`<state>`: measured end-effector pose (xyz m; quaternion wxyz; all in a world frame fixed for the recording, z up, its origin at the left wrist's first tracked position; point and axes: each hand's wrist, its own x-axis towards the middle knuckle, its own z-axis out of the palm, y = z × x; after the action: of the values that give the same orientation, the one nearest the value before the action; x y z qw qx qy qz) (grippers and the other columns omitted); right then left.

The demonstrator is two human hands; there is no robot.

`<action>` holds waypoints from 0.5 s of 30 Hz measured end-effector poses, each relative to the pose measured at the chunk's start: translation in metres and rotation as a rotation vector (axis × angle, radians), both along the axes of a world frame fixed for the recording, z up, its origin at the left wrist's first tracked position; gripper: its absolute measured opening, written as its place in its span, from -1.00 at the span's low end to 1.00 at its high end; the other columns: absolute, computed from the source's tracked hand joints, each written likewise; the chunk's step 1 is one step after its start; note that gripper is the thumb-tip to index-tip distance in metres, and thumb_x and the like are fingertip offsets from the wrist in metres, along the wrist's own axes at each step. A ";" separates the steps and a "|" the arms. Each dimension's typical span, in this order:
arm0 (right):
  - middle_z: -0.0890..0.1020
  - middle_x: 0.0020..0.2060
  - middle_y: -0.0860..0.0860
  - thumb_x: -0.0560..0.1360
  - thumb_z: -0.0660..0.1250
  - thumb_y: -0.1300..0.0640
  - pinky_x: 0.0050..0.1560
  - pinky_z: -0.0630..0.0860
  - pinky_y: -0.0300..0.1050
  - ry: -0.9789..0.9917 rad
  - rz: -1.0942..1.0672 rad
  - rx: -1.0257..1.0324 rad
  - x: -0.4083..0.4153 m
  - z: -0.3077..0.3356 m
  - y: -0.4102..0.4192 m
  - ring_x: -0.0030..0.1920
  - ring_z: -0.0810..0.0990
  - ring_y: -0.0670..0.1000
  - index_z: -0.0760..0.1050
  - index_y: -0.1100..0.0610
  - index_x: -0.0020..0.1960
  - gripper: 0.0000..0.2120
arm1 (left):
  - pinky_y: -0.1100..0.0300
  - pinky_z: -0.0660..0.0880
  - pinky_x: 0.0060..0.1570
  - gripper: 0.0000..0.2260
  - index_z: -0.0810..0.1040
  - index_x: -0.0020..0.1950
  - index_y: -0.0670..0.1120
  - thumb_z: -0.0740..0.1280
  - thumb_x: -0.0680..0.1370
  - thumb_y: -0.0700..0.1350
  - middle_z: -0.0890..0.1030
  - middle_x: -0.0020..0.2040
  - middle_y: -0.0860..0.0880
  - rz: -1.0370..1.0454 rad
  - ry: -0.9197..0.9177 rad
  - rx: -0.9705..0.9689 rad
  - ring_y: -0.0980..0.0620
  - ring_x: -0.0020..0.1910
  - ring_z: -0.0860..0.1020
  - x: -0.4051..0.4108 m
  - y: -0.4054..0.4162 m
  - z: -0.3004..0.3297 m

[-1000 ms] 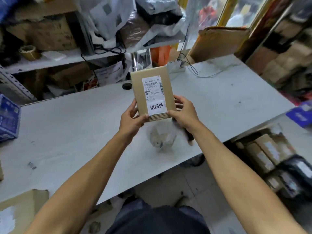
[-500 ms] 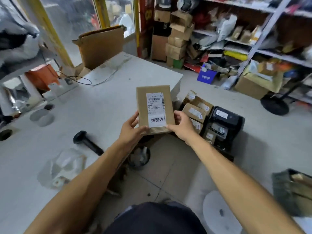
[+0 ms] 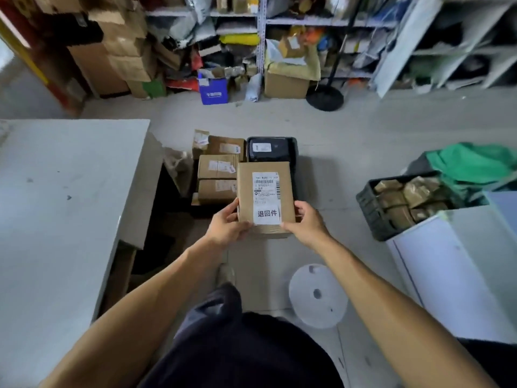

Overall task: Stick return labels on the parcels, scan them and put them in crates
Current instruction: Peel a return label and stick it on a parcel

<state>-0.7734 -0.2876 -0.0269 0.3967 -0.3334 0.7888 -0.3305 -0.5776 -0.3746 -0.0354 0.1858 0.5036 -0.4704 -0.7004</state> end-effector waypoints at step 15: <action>0.65 0.04 -0.07 0.41 0.53 0.23 -0.15 0.47 -0.35 -0.082 -0.127 0.290 -0.167 -0.089 -0.192 -0.01 0.63 -0.10 0.52 0.04 0.28 -0.52 | 0.10 0.51 -0.30 -0.30 0.22 0.62 0.02 0.37 0.56 -0.38 0.63 0.02 0.11 -0.117 -0.125 0.287 0.12 -0.27 0.61 -0.181 -0.212 -0.106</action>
<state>-0.9401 -0.4799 -0.1154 0.4508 -0.2082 0.8309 -0.2510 -0.7586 -0.5866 -0.1415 0.0413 0.5393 -0.4046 -0.7374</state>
